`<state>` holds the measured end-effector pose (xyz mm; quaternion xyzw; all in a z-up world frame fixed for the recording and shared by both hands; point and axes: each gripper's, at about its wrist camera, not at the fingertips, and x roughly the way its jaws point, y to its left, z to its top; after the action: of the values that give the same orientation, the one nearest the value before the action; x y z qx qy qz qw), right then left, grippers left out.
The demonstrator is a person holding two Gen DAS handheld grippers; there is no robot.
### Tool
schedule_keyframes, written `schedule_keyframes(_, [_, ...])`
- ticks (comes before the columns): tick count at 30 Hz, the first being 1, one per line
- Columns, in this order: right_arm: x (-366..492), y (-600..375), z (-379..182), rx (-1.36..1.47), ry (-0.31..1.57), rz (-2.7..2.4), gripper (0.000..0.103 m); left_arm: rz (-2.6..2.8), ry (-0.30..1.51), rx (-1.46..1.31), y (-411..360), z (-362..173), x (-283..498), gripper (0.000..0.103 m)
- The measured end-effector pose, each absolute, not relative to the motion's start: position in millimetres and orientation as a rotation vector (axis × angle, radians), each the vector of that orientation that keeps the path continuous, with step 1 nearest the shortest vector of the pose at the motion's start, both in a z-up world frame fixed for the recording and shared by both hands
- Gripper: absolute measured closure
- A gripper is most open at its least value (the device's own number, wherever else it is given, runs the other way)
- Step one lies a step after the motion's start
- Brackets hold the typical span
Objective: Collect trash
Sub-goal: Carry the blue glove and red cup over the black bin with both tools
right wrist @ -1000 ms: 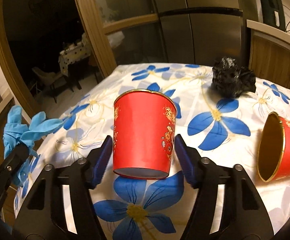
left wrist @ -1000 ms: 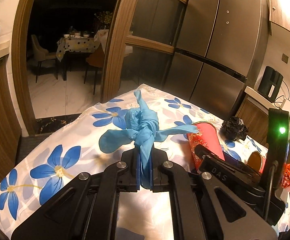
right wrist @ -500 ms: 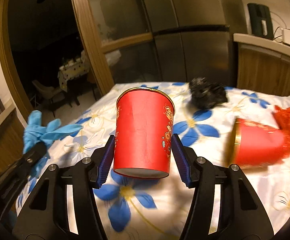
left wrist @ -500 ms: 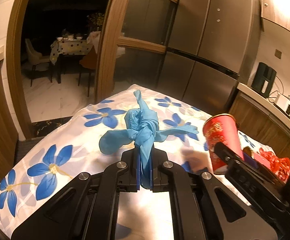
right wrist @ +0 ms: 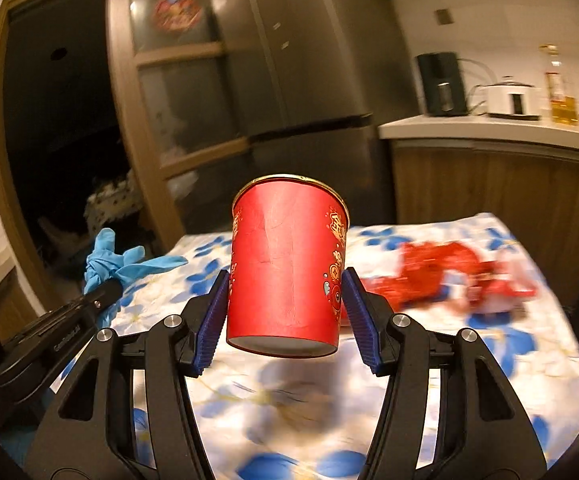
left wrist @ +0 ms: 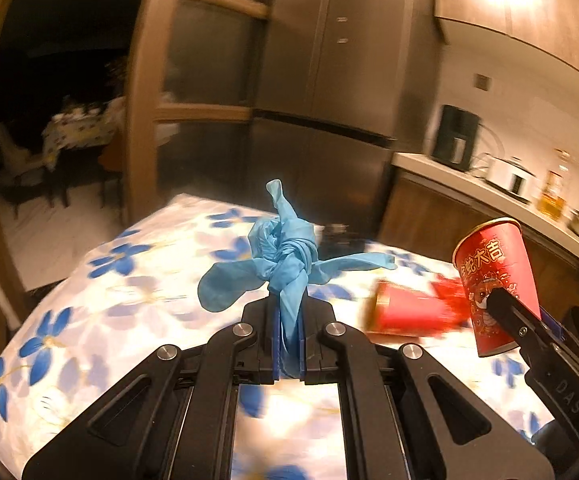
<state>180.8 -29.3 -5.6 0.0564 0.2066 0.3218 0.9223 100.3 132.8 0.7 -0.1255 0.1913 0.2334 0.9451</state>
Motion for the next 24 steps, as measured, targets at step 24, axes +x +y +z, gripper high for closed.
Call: schedule_keyframes(24, [177, -265, 11, 0.222, 0.244, 0.211, 0.047, 0.034, 0.371, -0.070, -102, 22, 189, 0.097])
